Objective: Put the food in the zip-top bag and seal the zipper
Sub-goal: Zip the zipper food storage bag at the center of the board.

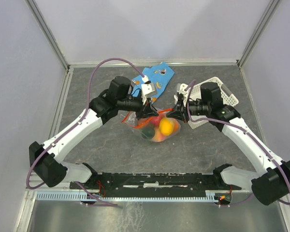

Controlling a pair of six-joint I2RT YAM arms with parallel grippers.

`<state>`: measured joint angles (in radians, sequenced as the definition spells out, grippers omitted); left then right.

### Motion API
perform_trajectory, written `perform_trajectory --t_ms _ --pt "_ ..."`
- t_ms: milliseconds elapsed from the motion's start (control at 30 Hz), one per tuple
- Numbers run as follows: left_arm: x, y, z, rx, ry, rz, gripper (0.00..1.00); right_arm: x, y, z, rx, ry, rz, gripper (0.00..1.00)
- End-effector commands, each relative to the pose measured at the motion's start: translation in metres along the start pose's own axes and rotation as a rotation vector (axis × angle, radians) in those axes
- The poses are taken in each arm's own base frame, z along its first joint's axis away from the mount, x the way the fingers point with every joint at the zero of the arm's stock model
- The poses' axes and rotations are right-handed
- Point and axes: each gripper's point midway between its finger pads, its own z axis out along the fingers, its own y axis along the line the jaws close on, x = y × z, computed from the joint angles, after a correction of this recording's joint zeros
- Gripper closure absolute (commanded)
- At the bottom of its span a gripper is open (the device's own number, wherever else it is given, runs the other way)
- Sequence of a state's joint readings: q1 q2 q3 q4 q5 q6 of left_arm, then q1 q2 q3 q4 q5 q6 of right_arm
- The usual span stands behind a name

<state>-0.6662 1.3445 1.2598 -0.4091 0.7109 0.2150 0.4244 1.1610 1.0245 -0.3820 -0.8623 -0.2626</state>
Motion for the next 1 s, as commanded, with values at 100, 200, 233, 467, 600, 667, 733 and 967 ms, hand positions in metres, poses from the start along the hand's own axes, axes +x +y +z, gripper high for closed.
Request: perform_trajectory --t_ms 100,200,233,467,600,667,733,967 --pt "0.004 0.013 -0.034 -0.129 0.047 0.042 0.97 -0.014 -0.01 -0.016 0.083 -0.055 -0.038 0.98" --pt "0.01 0.015 -0.042 -0.163 0.071 0.039 0.97 -0.011 -0.014 -0.02 0.12 -0.05 -0.037 0.98" --pt "0.01 0.015 -0.045 -0.175 0.069 0.037 0.97 -0.009 -0.015 -0.021 0.133 -0.048 -0.034 0.98" --pt "0.027 0.02 -0.062 -0.302 0.112 -0.051 0.97 -0.005 -0.027 -0.028 0.248 -0.066 -0.016 0.98" --pt "0.038 0.022 -0.077 -0.387 0.139 -0.082 0.97 -0.004 -0.035 -0.033 0.314 -0.079 -0.018 0.98" --pt "0.041 0.02 -0.084 -0.415 0.139 -0.088 0.97 -0.005 -0.038 -0.034 0.337 -0.088 -0.016 0.98" --pt "0.044 0.021 -0.089 -0.443 0.139 -0.094 0.97 -0.005 -0.044 -0.035 0.366 -0.091 -0.01 0.98" --pt "0.055 0.029 -0.105 -0.557 0.159 -0.119 0.97 -0.006 -0.069 -0.043 0.502 -0.086 0.009 0.98"
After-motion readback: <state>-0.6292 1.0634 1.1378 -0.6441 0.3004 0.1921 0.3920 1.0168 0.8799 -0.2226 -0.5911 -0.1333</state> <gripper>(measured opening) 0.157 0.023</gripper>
